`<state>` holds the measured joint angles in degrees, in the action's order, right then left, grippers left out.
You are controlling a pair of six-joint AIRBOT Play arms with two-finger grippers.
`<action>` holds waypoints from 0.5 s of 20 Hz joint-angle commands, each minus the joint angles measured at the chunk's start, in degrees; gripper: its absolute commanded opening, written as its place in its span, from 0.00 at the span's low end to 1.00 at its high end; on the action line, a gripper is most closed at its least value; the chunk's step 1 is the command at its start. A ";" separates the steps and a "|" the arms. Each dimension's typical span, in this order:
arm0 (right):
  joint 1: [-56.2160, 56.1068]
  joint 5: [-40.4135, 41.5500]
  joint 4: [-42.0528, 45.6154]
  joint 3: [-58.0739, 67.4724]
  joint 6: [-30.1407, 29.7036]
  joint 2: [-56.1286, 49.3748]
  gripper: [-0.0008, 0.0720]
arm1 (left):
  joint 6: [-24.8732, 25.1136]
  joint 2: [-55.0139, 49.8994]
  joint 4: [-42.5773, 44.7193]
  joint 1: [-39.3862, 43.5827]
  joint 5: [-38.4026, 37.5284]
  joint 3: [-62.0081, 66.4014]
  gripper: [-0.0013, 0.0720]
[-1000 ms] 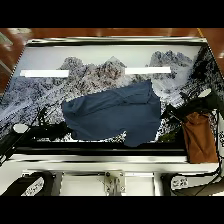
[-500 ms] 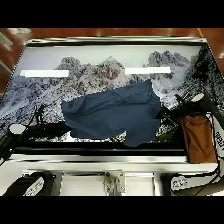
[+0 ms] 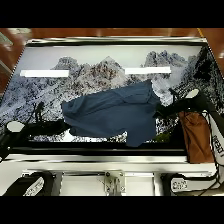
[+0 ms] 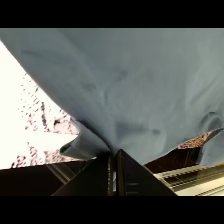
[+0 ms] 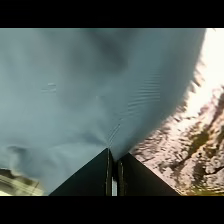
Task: Fold the shirts.
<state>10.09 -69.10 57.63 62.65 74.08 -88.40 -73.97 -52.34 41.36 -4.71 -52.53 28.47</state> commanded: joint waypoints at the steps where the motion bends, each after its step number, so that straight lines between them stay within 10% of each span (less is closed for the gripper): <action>1: -0.20 -0.59 -4.02 6.51 -9.07 9.03 0.11 | 1.33 0.94 2.01 -0.02 -4.22 10.67 0.07; 10: -0.20 10.69 -2.60 41.35 -5.49 42.58 0.11 | -5.46 11.39 15.39 -0.02 -8.13 74.16 0.07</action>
<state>9.96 -61.95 53.69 95.98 66.52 -54.61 -76.64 -43.92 52.40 -4.71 -60.18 86.46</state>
